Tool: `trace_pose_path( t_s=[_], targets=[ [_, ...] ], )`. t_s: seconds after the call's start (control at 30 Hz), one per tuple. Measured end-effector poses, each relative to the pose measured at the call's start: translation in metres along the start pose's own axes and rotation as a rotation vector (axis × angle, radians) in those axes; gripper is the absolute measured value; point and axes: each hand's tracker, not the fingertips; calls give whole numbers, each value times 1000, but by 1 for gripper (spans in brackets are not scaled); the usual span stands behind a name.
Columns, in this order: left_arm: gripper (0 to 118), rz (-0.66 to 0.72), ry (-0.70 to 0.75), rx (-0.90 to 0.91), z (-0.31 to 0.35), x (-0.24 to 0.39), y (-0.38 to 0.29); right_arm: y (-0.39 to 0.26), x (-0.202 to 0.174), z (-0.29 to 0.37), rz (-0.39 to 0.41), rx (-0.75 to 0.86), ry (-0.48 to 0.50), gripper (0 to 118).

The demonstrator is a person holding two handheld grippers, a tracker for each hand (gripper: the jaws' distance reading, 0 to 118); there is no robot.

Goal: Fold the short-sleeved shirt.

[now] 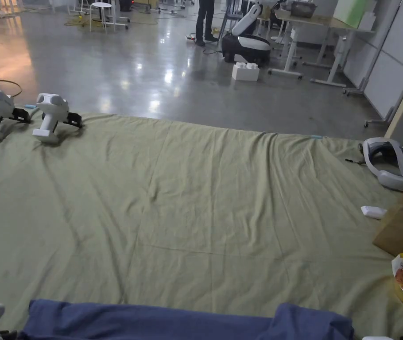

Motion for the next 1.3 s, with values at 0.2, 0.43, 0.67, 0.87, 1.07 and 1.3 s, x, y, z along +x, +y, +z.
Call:
trace_pose_path(
  t_s=[0.2, 0.43, 0.67, 0.87, 1.07, 1.3],
  targets=[
    [6, 18, 19, -21, -36, -26, 4, -8, -10, -20, 1, -29, -16, 5],
    [61, 47, 30, 11, -11, -22, 17, 5, -10, 7, 40, 13, -89, 67],
    [67, 39, -3, 229, 32, 5, 57, 46, -23, 65, -1, 286, -69, 71],
    [67, -11, 39, 487, 52, 41, 82, 76, -56, 92, -76, 609, -28, 71],
    [66, -30, 76, 704, 73, 77, 90, 96, -92, 107, -113, 801, -13, 62],
    [10, -83, 164, 813, 85, 106, 88, 104, -112, 116, -146, 903, -8, 16]
  ],
)
